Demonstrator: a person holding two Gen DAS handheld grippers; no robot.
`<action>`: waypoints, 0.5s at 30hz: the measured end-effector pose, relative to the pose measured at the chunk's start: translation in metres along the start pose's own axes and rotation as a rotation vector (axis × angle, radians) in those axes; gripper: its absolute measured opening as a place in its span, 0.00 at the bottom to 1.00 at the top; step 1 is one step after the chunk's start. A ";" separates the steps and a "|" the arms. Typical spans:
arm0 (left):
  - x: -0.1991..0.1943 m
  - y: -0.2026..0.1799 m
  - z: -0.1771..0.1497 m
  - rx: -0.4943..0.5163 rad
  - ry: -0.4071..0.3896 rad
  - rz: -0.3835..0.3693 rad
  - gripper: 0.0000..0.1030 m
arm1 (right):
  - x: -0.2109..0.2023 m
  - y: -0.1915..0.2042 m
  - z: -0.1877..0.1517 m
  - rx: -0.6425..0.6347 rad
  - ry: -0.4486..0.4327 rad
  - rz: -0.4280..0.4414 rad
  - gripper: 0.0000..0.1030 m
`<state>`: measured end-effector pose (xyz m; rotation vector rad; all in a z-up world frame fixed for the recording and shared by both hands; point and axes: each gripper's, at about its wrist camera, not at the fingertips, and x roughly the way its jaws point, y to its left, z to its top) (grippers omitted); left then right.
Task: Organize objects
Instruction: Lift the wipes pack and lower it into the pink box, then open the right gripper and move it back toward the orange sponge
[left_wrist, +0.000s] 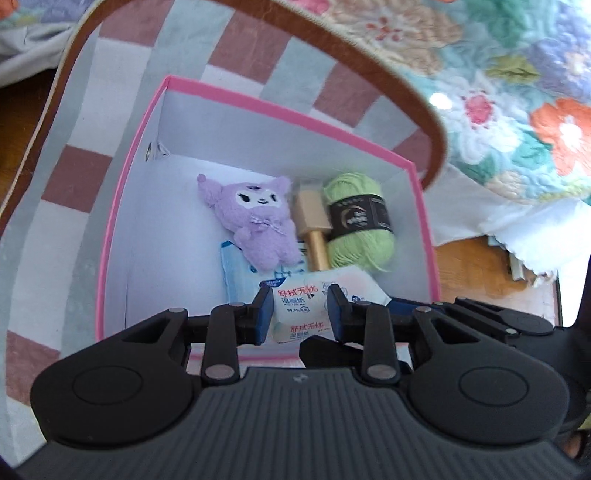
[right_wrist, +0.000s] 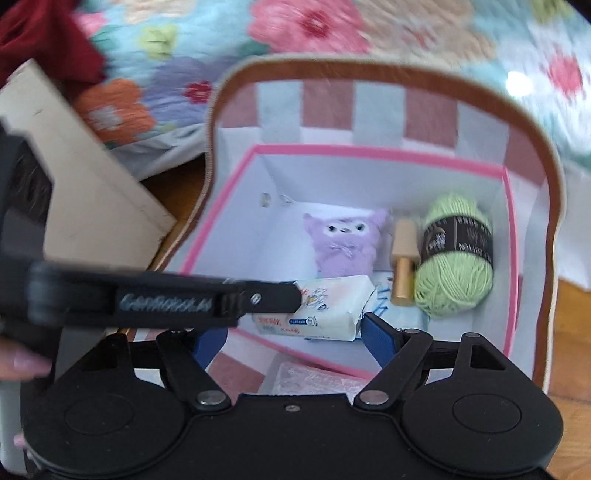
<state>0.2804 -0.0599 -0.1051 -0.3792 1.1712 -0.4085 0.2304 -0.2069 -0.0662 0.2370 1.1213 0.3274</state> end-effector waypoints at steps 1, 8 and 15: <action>0.006 0.001 0.001 0.005 0.002 0.010 0.28 | 0.007 -0.004 0.001 0.007 0.010 0.000 0.79; 0.042 0.010 0.004 -0.029 0.028 0.051 0.28 | 0.054 -0.025 0.003 0.031 0.060 -0.015 0.74; 0.049 0.001 -0.001 -0.007 -0.007 0.110 0.31 | 0.065 -0.030 -0.003 -0.126 0.025 -0.143 0.72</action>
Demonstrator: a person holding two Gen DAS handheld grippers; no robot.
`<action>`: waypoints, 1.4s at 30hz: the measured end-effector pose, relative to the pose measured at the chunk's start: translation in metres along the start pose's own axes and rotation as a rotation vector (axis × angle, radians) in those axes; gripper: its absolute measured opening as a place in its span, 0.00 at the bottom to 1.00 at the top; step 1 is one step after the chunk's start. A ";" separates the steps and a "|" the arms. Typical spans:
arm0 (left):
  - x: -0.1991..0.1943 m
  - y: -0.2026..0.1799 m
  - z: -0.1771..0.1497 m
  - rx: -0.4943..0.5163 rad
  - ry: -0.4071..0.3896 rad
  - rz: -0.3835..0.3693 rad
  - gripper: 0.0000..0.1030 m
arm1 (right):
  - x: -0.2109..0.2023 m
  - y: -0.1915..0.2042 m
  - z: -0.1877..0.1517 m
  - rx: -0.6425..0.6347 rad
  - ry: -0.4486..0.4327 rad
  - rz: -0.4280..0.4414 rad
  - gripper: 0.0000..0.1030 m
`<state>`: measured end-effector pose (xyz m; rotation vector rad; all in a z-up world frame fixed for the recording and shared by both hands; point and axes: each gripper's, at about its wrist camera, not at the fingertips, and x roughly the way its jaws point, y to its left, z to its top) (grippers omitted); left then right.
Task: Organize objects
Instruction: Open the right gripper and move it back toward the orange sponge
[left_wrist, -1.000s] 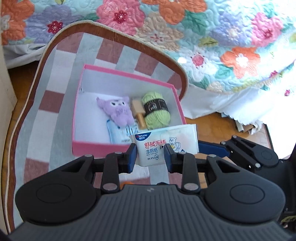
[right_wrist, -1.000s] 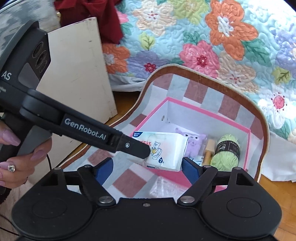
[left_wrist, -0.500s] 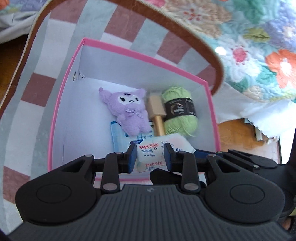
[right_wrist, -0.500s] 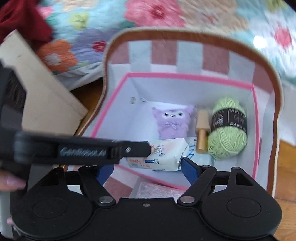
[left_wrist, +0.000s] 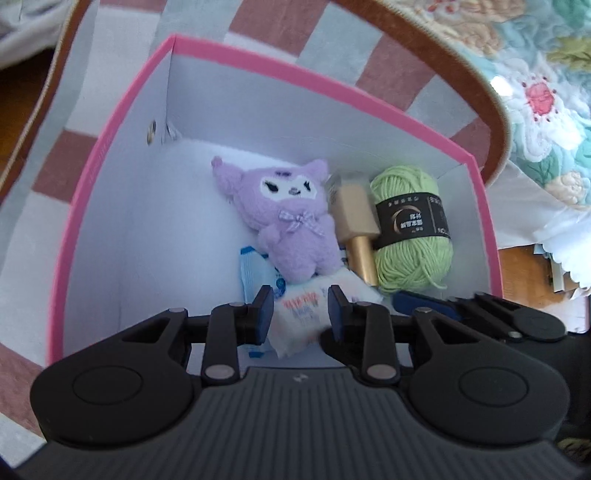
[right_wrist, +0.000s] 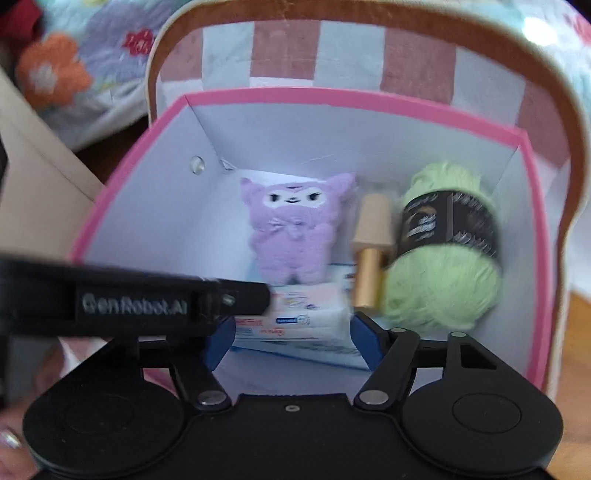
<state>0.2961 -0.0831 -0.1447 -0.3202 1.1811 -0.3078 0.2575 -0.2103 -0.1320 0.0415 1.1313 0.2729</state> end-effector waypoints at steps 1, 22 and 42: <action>-0.005 -0.002 0.000 0.013 -0.008 0.005 0.32 | -0.005 -0.002 -0.002 0.004 0.000 0.011 0.72; -0.172 -0.027 -0.035 0.274 0.008 0.006 0.49 | -0.194 0.062 -0.063 -0.208 -0.238 0.078 0.72; -0.178 0.011 -0.118 0.287 0.042 -0.084 0.52 | -0.179 0.140 -0.135 -0.284 -0.228 0.083 0.72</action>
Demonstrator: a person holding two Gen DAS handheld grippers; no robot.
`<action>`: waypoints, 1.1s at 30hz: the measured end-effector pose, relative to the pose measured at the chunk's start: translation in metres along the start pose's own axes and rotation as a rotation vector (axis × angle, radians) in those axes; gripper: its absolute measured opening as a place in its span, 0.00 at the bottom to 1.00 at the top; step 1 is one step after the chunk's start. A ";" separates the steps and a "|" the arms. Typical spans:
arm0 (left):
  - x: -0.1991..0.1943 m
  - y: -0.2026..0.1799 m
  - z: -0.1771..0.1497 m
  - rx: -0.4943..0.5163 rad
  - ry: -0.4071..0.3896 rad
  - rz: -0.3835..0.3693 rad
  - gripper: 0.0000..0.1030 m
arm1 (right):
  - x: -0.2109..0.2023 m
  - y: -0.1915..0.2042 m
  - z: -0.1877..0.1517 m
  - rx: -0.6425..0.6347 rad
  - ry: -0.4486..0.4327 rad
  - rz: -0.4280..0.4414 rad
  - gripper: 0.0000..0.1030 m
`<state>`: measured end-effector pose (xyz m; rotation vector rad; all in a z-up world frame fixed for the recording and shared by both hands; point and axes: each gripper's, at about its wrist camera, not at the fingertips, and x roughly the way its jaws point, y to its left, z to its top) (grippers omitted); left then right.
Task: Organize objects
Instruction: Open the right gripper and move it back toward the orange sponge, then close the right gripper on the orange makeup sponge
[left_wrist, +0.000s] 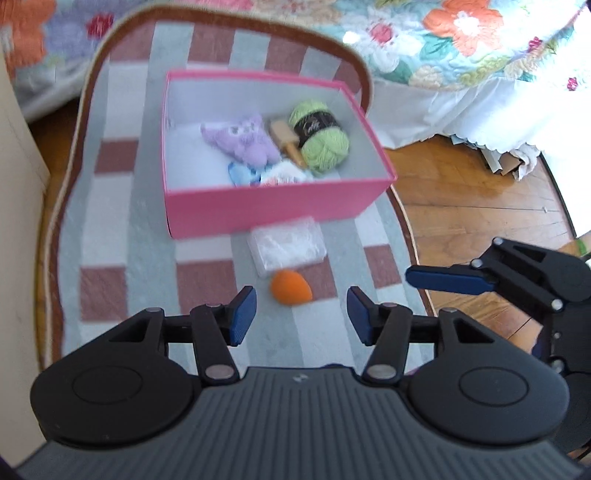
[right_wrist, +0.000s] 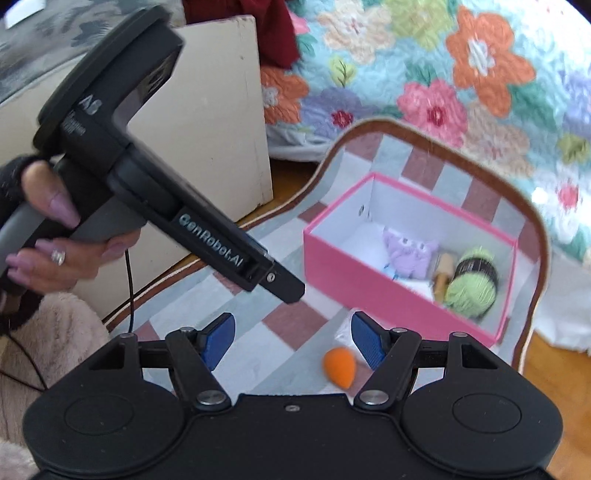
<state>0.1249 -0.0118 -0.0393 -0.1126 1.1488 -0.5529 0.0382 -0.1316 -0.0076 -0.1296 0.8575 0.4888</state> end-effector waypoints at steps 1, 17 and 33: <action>0.006 0.002 -0.004 -0.006 0.003 0.002 0.52 | 0.006 0.001 -0.002 0.018 0.019 0.000 0.72; 0.109 0.024 -0.022 -0.059 -0.004 0.002 0.50 | 0.132 -0.034 -0.053 0.216 0.257 -0.047 0.72; 0.139 0.010 -0.034 -0.010 0.000 -0.025 0.25 | 0.149 -0.051 -0.070 0.178 0.182 -0.101 0.32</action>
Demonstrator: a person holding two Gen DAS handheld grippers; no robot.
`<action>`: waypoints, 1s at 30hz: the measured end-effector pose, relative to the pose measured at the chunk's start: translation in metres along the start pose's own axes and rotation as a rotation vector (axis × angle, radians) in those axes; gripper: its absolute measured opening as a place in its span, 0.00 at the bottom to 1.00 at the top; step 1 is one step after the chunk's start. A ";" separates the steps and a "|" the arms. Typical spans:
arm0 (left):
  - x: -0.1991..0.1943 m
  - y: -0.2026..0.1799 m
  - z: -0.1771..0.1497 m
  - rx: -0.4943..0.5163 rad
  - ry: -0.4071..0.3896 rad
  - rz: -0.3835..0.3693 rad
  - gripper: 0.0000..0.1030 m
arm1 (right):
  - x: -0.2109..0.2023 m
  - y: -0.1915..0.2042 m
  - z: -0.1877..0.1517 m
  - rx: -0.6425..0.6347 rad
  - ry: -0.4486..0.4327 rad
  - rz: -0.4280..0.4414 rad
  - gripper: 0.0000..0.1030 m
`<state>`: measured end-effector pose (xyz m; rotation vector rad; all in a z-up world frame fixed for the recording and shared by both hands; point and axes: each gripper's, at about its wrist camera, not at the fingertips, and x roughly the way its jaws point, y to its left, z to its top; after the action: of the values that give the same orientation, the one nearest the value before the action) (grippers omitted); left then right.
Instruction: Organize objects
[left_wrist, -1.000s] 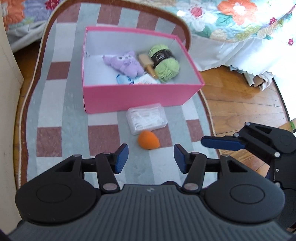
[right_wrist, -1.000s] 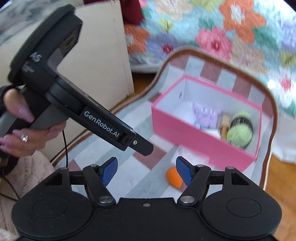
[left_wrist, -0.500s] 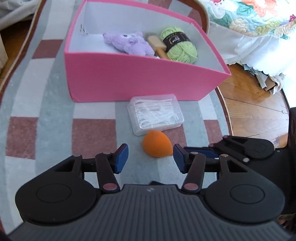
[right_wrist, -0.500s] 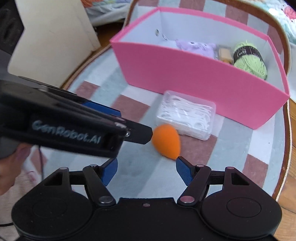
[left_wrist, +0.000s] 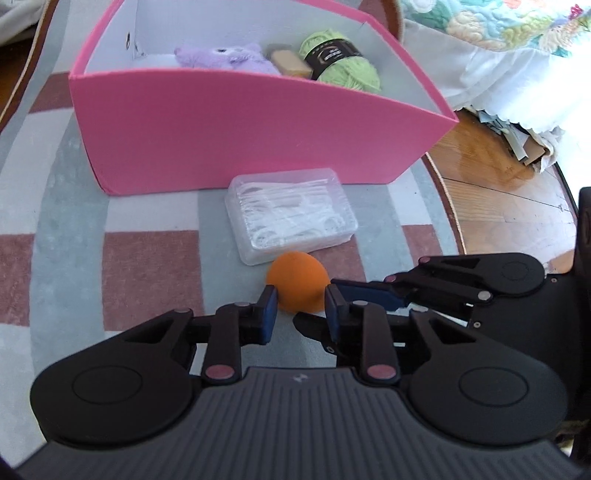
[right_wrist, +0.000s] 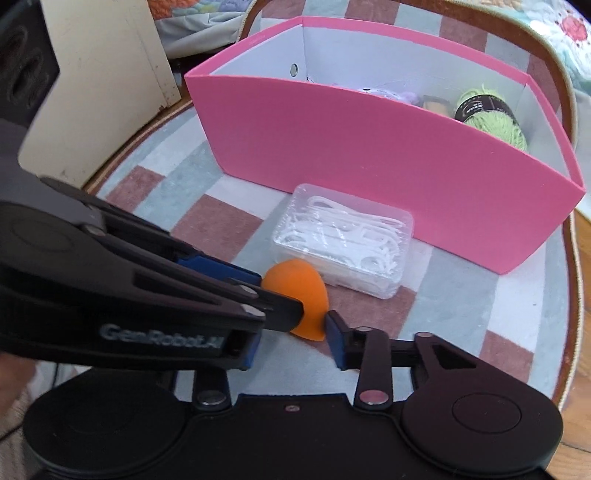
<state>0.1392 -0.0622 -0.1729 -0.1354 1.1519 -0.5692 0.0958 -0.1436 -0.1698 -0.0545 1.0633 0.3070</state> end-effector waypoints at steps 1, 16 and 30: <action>-0.003 -0.001 -0.001 0.003 -0.005 -0.002 0.25 | -0.002 -0.001 -0.001 0.014 -0.004 0.010 0.32; -0.085 -0.025 -0.012 0.012 -0.026 -0.026 0.25 | -0.079 0.036 -0.004 -0.080 -0.054 0.018 0.28; -0.189 -0.077 0.027 0.151 -0.122 0.021 0.26 | -0.182 0.057 0.037 -0.180 -0.139 0.009 0.28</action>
<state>0.0821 -0.0394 0.0238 -0.0283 0.9876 -0.6191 0.0307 -0.1226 0.0116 -0.1871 0.8965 0.4087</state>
